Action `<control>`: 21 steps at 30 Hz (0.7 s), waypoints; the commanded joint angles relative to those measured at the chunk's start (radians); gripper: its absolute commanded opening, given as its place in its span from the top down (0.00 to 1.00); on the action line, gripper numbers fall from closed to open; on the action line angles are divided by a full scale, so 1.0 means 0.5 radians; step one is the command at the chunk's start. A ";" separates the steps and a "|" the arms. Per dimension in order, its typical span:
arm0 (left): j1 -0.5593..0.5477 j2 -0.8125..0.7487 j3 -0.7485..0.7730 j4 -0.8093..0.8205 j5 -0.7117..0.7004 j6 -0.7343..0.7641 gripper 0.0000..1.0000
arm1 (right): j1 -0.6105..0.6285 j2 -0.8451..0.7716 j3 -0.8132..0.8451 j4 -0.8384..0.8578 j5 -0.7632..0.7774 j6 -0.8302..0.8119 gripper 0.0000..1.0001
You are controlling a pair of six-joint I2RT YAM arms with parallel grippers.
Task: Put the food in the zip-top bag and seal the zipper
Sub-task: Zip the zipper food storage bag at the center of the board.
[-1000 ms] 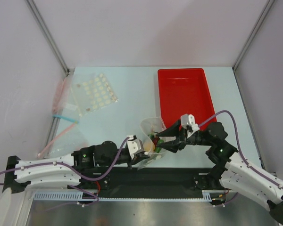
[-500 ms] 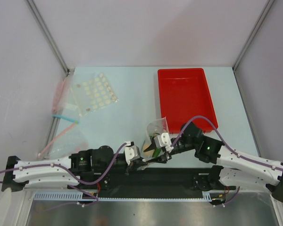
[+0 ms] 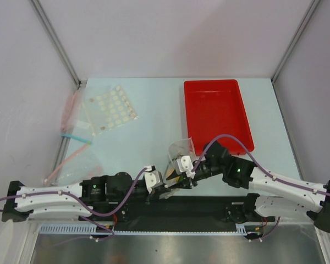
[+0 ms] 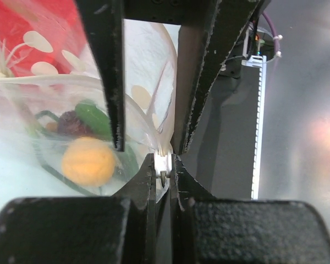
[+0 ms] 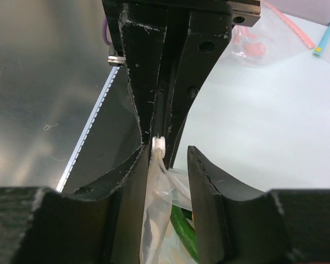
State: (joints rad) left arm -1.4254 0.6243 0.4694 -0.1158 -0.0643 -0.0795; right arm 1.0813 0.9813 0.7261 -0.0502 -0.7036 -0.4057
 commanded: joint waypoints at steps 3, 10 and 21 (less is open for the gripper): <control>-0.018 -0.064 0.000 0.035 -0.175 0.000 1.00 | 0.028 0.038 0.103 -0.065 0.060 -0.045 0.65; -0.021 -0.031 -0.009 0.054 -0.141 0.012 1.00 | 0.062 0.096 0.115 -0.035 0.094 -0.020 0.67; -0.027 -0.174 -0.046 0.063 -0.062 0.018 0.67 | 0.080 0.019 -0.035 0.430 0.309 0.323 1.00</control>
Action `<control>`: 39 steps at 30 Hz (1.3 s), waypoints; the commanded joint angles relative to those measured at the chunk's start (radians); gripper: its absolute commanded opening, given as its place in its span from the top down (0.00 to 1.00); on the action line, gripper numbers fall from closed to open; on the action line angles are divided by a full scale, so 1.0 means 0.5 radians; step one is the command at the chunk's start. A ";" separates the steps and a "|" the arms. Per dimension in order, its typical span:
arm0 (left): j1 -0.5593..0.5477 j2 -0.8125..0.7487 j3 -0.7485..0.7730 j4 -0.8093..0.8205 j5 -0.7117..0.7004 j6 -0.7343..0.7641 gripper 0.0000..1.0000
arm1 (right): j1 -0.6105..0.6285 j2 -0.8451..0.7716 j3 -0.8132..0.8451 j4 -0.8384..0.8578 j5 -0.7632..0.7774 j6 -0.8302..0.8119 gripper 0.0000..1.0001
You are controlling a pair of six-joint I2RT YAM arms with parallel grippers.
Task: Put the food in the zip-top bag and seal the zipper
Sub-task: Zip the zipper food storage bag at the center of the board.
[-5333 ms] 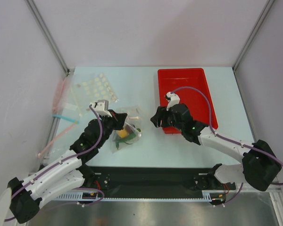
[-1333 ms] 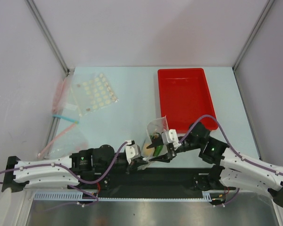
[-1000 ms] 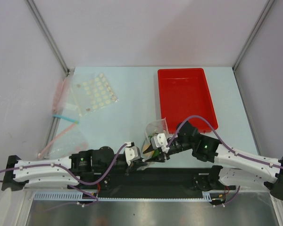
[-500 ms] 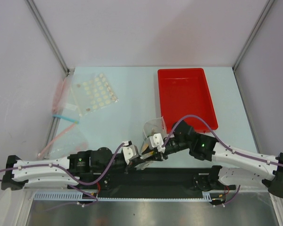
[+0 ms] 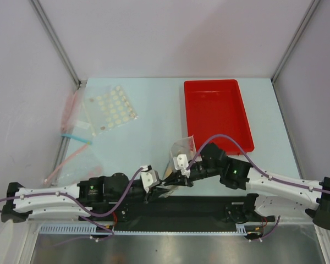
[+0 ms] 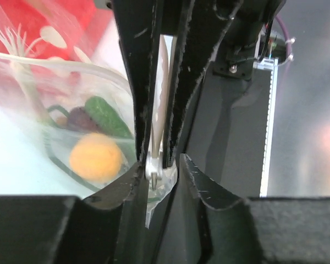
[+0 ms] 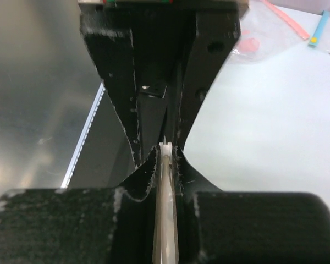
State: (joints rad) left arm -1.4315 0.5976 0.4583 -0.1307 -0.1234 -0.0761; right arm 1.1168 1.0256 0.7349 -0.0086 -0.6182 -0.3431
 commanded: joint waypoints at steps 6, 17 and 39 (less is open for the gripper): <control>-0.015 -0.223 -0.079 0.139 0.075 0.020 0.61 | 0.003 -0.143 -0.172 0.600 0.215 0.339 1.00; -0.015 -0.066 -0.021 0.129 -0.011 0.039 0.72 | 0.003 -0.201 -0.270 0.830 0.291 0.496 1.00; -0.015 -0.704 -0.162 0.102 -0.167 0.002 1.00 | -0.113 -0.416 -0.307 0.713 0.331 0.404 1.00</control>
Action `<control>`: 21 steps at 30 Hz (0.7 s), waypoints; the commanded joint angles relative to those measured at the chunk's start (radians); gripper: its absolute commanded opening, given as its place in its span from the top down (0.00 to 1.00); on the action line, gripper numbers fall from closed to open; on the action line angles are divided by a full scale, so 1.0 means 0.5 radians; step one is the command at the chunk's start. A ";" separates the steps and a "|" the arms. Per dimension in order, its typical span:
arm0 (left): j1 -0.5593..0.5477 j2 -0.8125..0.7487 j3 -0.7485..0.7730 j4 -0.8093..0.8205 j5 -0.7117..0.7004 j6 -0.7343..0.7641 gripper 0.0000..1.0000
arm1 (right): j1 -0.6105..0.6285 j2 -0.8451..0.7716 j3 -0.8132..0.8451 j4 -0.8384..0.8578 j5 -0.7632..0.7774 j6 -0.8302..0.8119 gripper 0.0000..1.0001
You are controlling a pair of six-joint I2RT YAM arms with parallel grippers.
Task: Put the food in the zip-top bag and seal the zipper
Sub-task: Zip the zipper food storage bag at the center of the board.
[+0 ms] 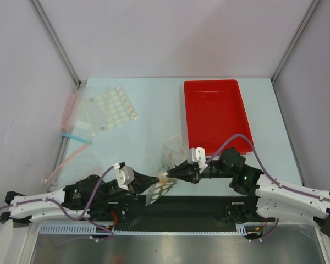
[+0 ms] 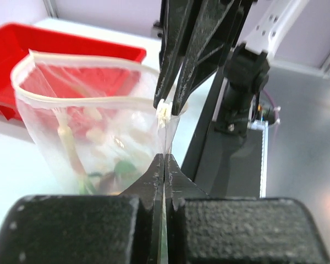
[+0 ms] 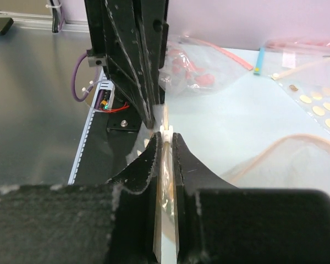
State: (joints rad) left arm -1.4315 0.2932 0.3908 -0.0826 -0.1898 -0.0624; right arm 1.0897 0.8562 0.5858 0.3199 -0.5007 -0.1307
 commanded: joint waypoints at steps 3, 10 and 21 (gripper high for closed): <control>-0.015 -0.117 -0.058 0.036 0.017 -0.026 0.90 | -0.075 -0.065 -0.030 0.106 0.047 0.016 1.00; -0.015 0.217 0.034 0.039 0.110 -0.004 0.63 | -0.069 0.021 -0.006 0.140 -0.036 0.043 1.00; -0.015 0.122 0.019 0.076 0.048 0.020 0.58 | -0.026 0.085 0.034 0.094 -0.118 0.013 1.00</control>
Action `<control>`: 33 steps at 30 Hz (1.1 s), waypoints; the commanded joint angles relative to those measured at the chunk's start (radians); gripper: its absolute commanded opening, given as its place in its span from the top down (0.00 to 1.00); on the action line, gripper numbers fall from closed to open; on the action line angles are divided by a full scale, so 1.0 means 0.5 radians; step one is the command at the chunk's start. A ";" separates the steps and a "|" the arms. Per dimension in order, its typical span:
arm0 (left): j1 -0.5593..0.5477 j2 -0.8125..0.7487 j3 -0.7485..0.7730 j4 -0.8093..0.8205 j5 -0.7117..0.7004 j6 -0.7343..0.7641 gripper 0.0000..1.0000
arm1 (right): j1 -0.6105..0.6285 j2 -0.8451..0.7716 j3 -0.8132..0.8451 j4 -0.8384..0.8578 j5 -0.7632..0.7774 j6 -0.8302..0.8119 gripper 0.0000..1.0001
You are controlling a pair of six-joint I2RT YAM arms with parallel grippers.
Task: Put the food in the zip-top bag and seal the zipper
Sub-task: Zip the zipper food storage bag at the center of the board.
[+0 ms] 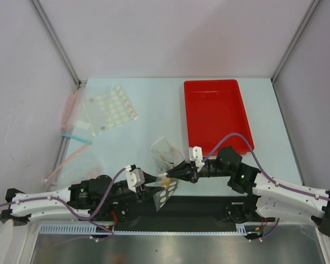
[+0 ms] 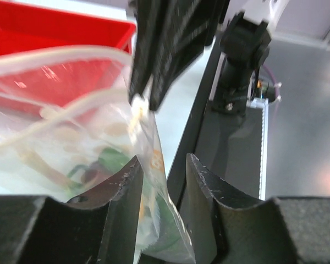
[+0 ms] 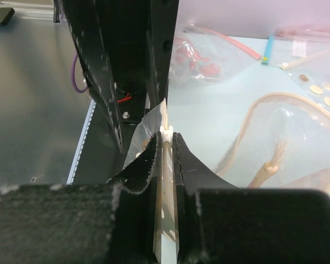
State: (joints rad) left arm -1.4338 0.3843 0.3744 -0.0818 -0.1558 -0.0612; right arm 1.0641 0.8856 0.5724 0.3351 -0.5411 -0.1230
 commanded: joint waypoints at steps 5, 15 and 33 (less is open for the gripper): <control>-0.010 -0.066 0.061 0.081 -0.038 0.021 0.60 | 0.053 0.070 0.085 0.038 -0.044 -0.030 1.00; -0.010 0.038 0.110 0.078 -0.050 0.046 1.00 | 0.081 0.082 0.107 -0.007 -0.035 -0.070 1.00; -0.010 -0.244 0.647 -0.388 -0.388 -0.169 1.00 | 0.044 -0.157 0.043 -0.017 0.186 -0.052 1.00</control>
State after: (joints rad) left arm -1.4349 0.2913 0.5930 -0.2562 -0.2699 -0.1020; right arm 1.0985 0.8288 0.5838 0.3355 -0.4931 -0.1535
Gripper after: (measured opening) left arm 0.005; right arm 0.098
